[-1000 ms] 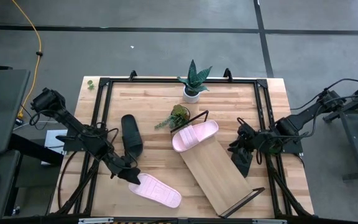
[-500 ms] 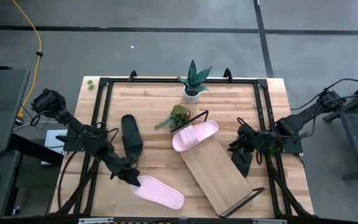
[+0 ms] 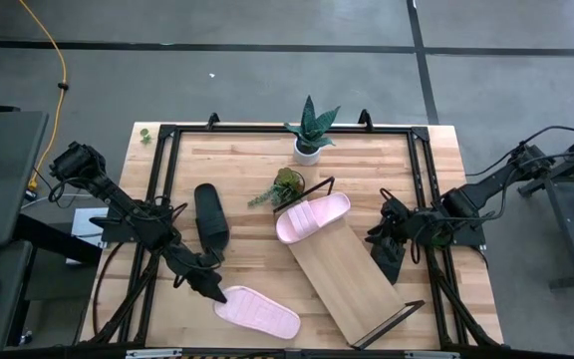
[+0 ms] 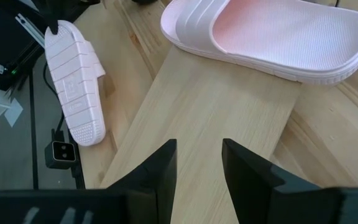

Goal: Pick and place slides into the shelf
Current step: Put the pink slipper on the shelf

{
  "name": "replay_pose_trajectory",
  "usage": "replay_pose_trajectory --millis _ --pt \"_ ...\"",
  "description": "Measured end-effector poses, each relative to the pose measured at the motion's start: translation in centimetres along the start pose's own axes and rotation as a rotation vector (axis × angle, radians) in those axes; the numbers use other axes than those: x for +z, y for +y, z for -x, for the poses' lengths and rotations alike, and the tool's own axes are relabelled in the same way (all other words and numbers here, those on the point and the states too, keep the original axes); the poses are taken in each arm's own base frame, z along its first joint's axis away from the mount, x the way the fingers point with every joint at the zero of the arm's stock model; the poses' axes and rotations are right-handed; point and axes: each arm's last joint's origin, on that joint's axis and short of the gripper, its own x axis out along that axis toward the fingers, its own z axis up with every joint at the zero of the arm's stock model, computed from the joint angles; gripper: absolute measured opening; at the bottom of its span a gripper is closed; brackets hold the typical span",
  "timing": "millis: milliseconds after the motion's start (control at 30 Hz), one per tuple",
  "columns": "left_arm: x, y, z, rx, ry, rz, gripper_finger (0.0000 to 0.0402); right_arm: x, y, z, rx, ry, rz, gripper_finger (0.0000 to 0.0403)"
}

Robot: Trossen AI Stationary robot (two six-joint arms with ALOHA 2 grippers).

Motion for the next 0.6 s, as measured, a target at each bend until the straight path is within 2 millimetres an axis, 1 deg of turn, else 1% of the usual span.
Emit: replay_pose_trajectory --millis 133,300,500,600 --pt "0.0 -0.4 0.0 -0.046 0.002 -0.017 0.0028 0.0 0.0 0.0 0.0 0.0 0.0 0.0119" --pt "-0.1 -1.3 0.1 -0.127 0.005 -0.035 0.0044 0.0 0.0 0.0 -0.001 -0.002 -0.003 0.0119" --pt "-0.3 -3.0 0.0 -0.186 0.003 -0.108 0.0026 0.1 0.0 0.0 -0.013 -0.022 -0.012 0.0119" --pt "-0.4 -4.1 0.0 -0.217 -0.001 -0.156 0.0025 0.1 0.0 0.0 -0.013 -0.023 -0.019 0.0119"
